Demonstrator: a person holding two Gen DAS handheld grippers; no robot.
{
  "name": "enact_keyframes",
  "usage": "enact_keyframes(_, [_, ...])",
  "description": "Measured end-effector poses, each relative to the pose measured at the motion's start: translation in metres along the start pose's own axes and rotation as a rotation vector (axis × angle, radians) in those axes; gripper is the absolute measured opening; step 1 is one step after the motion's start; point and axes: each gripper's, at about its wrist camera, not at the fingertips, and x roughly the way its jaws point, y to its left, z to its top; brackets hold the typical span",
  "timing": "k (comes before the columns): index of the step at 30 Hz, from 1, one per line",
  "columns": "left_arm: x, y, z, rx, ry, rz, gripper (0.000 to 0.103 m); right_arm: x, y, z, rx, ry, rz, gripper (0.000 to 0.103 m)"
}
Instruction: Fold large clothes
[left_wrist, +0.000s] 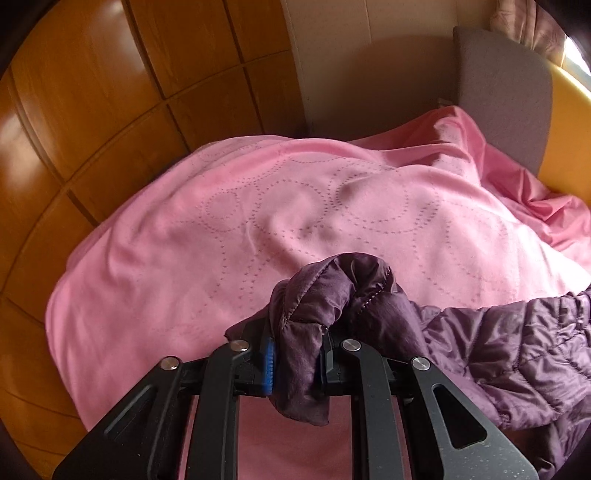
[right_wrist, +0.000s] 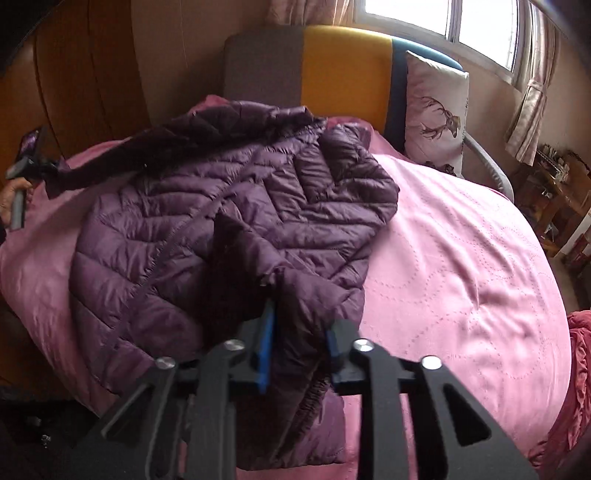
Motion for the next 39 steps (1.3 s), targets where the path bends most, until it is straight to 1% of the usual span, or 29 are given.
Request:
enact_keyframes(3, [-0.018,0.010,-0.006,0.001,-0.069,-0.009,0.046,-0.002,-0.037,0.011,0.069,-0.037,-0.123,0.009])
enact_keyframes(4, [-0.025,0.013,-0.009,0.003,-0.096,-0.002,0.060,-0.004,-0.053,0.015,0.098,-0.051,-0.166,0.008])
enact_keyframes(5, [-0.031,0.016,-0.011,0.003,-0.118,-0.008,0.065,-0.006,-0.072,0.021,0.134,-0.064,-0.218,0.008])
enact_keyframes(8, [-0.058,0.027,-0.028,0.009,-0.188,-0.082,0.065,-0.005,-0.128,0.035,0.238,-0.079,-0.368,0.007])
enact_keyframes(11, [-0.093,0.026,-0.066,0.058,-0.219,-0.304,0.065,0.005,-0.186,0.046,0.364,-0.058,-0.481,0.007])
enact_keyframes(12, [-0.100,0.023,-0.077,0.085,-0.218,-0.353,0.065,0.010,-0.202,0.048,0.406,-0.047,-0.505,0.007])
enact_keyframes(14, [-0.119,0.009,-0.111,0.176,-0.200,-0.527,0.065,0.019,-0.229,0.049,0.486,-0.025,-0.513,0.012])
enact_keyframes(15, [-0.126,0.001,-0.126,0.218,-0.183,-0.598,0.065,0.021,-0.237,0.047,0.524,-0.030,-0.512,0.027])
enact_keyframes(16, [-0.132,-0.015,-0.147,0.277,-0.153,-0.682,0.069,0.016,-0.242,0.046,0.550,-0.043,-0.507,0.058])
enact_keyframes(17, [-0.133,-0.023,-0.156,0.297,-0.136,-0.716,0.074,0.014,-0.243,0.043,0.572,-0.067,-0.502,0.071])
enact_keyframes(18, [-0.134,-0.034,-0.166,0.314,-0.115,-0.755,0.076,0.006,-0.240,0.039,0.584,-0.096,-0.500,0.079])
enact_keyframes(19, [-0.132,-0.052,-0.178,0.342,-0.080,-0.823,0.079,0.001,-0.233,0.034,0.582,-0.112,-0.491,0.080])
enact_keyframes(21, [-0.125,-0.077,-0.190,0.387,-0.047,-0.867,0.081,-0.004,-0.216,0.027,0.545,-0.107,-0.430,0.081])
enact_keyframes(22, [-0.119,-0.085,-0.192,0.395,-0.034,-0.885,0.084,-0.007,-0.202,0.019,0.519,-0.098,-0.372,0.086])
enact_keyframes(23, [-0.111,-0.093,-0.193,0.390,-0.014,-0.912,0.085,-0.009,-0.191,0.012,0.498,-0.080,-0.294,0.088])
enact_keyframes(24, [-0.103,-0.101,-0.191,0.368,0.007,-0.930,0.085,-0.006,-0.176,0.003,0.480,-0.047,-0.184,0.089])
enact_keyframes(25, [-0.089,-0.109,-0.186,0.323,0.046,-0.976,0.086,-0.002,-0.160,-0.007,0.469,-0.011,-0.075,0.089])
enact_keyframes(27, [-0.073,-0.115,-0.182,0.255,0.077,-1.030,0.090,0.010,-0.130,-0.031,0.455,0.055,0.080,0.089])
enact_keyframes(29, [-0.048,-0.117,-0.176,0.122,0.132,-1.094,0.090,0.023,-0.101,-0.051,0.463,0.108,0.210,0.089])
enact_keyframes(30, [-0.032,-0.116,-0.177,0.019,0.179,-1.136,0.090,0.031,-0.091,-0.058,0.479,0.131,0.268,0.088])
enact_keyframes(31, [-0.028,-0.115,-0.178,-0.034,0.185,-1.148,0.090,0.039,-0.080,-0.062,0.488,0.153,0.314,0.085])
enact_keyframes(32, [-0.029,-0.116,-0.178,-0.052,0.175,-1.155,0.089,0.045,-0.072,-0.064,0.490,0.161,0.341,0.083])
enact_keyframes(33, [-0.032,-0.118,-0.178,-0.037,0.173,-1.174,0.087,0.049,-0.065,-0.064,0.491,0.167,0.367,0.077])
enact_keyframes(34, [-0.037,-0.122,-0.178,-0.013,0.192,-1.219,0.072,0.056,-0.062,-0.061,0.491,0.172,0.391,0.066])
enact_keyframes(35, [-0.042,-0.127,-0.179,0.014,0.214,-1.244,0.066,0.060,-0.056,-0.058,0.480,0.181,0.409,0.060])
enact_keyframes(36, [-0.047,-0.131,-0.180,0.048,0.225,-1.250,0.060,0.065,-0.052,-0.054,0.462,0.186,0.420,0.048])
enact_keyframes(37, [-0.059,-0.135,-0.181,0.105,0.219,-1.258,0.039,0.065,-0.046,-0.049,0.438,0.188,0.434,0.032])
enact_keyframes(38, [-0.062,-0.136,-0.179,0.119,0.225,-1.270,0.025,0.066,-0.047,-0.043,0.417,0.184,0.442,0.025])
enact_keyframes(39, [-0.069,-0.134,-0.175,0.113,0.234,-1.293,0.020,0.063,-0.043,-0.037,0.398,0.171,0.432,0.019])
